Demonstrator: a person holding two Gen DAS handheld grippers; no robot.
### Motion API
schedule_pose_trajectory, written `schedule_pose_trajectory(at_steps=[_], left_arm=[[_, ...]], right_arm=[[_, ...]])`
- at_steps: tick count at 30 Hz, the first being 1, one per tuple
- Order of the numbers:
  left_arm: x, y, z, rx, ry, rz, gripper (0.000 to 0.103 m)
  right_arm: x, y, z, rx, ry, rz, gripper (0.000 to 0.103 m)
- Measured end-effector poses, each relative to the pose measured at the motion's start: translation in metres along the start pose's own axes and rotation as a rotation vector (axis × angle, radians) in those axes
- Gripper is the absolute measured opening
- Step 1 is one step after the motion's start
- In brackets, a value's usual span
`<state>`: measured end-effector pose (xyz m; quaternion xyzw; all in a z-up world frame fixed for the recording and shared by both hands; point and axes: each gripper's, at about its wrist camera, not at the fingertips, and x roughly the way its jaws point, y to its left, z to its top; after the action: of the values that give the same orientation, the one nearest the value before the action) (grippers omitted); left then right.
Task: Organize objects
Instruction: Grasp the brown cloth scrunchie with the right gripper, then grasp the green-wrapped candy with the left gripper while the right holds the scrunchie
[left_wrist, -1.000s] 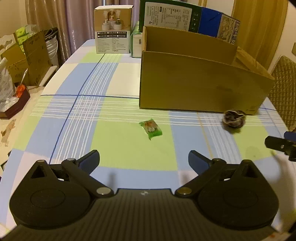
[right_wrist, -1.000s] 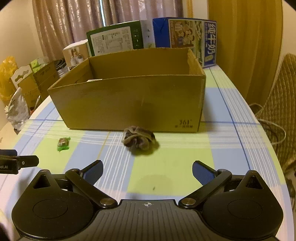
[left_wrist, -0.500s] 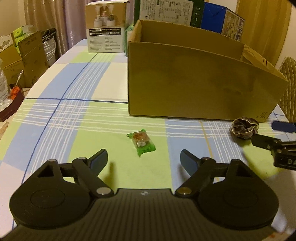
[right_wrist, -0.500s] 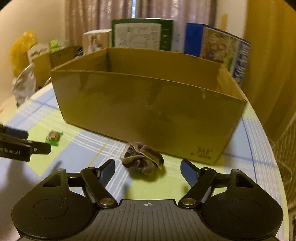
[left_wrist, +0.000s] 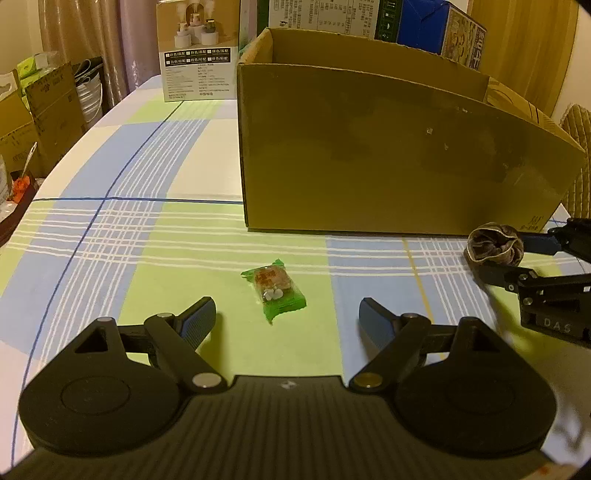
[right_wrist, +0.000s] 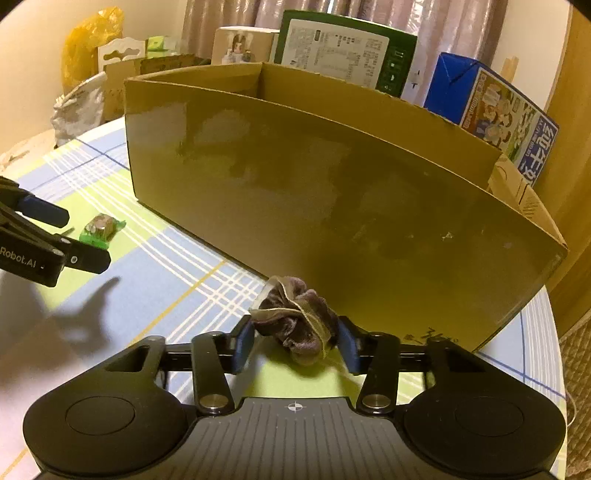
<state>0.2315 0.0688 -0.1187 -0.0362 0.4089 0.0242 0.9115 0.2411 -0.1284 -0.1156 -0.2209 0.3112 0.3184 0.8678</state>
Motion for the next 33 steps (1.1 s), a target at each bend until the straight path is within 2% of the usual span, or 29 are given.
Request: schedule_pose_trajectory(at_steps=[2,5,9,15,19,26,27,31,33], left_arm=[[0.002,0.0,0.0,-0.002,0.0,0.001,0.082],[0.004,0.001,0.0,-0.013,0.003,0.002,0.08],[0.005,0.003,0.0,-0.02,-0.002,0.013,0.075],[0.008,0.007,0.003,-0.019,-0.016,0.021,0.064],[0.01,0.006,0.006,-0.003,-0.024,0.028,0.047],[0.014,0.003,0.01,0.013,-0.019,0.042,0.03],[0.014,0.003,0.011,0.017,-0.018,0.043,0.025],[0.014,0.002,0.011,0.022,-0.012,0.044,0.017],[0.011,0.0,0.01,0.03,-0.013,0.044,0.017]], right_arm=[[0.001,0.001,0.001,-0.007,0.006,-0.001,0.036],[0.0,0.003,0.002,-0.012,0.015,-0.017,0.016],[-0.003,0.006,0.002,0.006,0.025,-0.02,0.015],[-0.01,0.004,0.003,0.096,0.028,-0.002,0.015],[-0.013,0.003,0.003,0.12,0.024,-0.001,0.015],[-0.013,0.002,0.004,0.139,0.03,0.006,0.015],[-0.013,0.002,0.003,0.14,0.029,0.007,0.015],[-0.013,0.002,0.003,0.157,0.032,0.01,0.015],[-0.014,0.002,0.004,0.165,0.029,0.013,0.015]])
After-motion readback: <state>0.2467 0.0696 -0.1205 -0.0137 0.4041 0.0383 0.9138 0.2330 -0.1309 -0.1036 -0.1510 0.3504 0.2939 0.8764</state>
